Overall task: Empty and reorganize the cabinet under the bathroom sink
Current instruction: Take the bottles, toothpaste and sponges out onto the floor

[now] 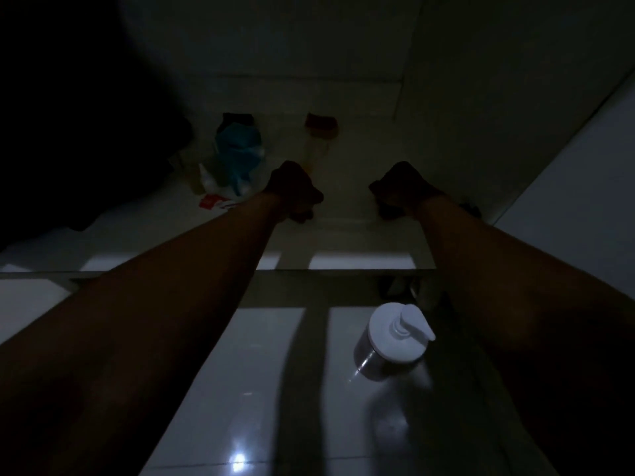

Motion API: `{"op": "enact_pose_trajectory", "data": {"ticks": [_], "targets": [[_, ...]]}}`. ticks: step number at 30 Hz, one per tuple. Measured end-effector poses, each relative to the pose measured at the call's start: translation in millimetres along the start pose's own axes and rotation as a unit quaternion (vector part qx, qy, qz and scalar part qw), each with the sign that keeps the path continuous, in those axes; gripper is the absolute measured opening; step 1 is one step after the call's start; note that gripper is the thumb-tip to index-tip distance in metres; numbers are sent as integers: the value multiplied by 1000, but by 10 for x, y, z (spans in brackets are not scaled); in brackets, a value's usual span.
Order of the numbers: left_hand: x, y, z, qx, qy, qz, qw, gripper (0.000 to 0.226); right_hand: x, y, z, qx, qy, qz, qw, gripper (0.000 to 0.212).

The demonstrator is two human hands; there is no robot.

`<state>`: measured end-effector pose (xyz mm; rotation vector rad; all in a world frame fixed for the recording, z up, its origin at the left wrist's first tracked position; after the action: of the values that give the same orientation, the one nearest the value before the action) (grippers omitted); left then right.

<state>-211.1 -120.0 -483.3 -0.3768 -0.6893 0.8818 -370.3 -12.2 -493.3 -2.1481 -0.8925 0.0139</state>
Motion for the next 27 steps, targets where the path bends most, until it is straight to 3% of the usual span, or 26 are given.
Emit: {"op": "enact_pose_trajectory", "data": {"ticks": [2,3,4,5,6,7,10,14,18,23,27], "targets": [[-70,-18,-48,-4,48,5,999,45,-1,-18,-94,67,-11,-15,998,32],[-108,-37,-72,0,66,6,998,47,-24,8,-56,194,-63,-6,979,38],[-132,-68,-120,22,82,9,996,52,7,25,-54,242,-117,21,963,41],[-116,-116,-143,38,86,16,995,55,82,42,-118,179,-99,31,978,42],[-65,-156,-195,42,91,31,994,54,240,44,-217,29,-31,17,999,38],[-10,-181,-249,46,92,35,994,50,341,20,-266,-53,-27,19,998,35],[284,-242,-405,45,100,21,994,38,804,55,-279,-38,16,35,999,29],[703,-467,-718,27,106,-42,993,32,1322,219,-187,4,78,-61,995,14],[942,-620,-1146,-34,56,-79,995,30,1633,626,69,33,145,-181,972,15],[1177,-484,-1905,-36,-22,-198,979,28,1992,1238,654,-11,249,-229,941,23],[1146,-189,-2406,3,-44,-168,985,22,2068,1622,984,-10,236,-206,950,27]]}}
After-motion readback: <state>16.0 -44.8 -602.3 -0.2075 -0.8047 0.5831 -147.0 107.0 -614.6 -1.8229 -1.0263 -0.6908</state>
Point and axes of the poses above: each hand's wrist, its own x-axis away from the middle knuckle, its own y-axis out of the palm, z = x × y, the point moved 1 cm from there along -x, towards the middle knuckle, and after that the axes turned 6 degrees about z, right-handed, at the moved point
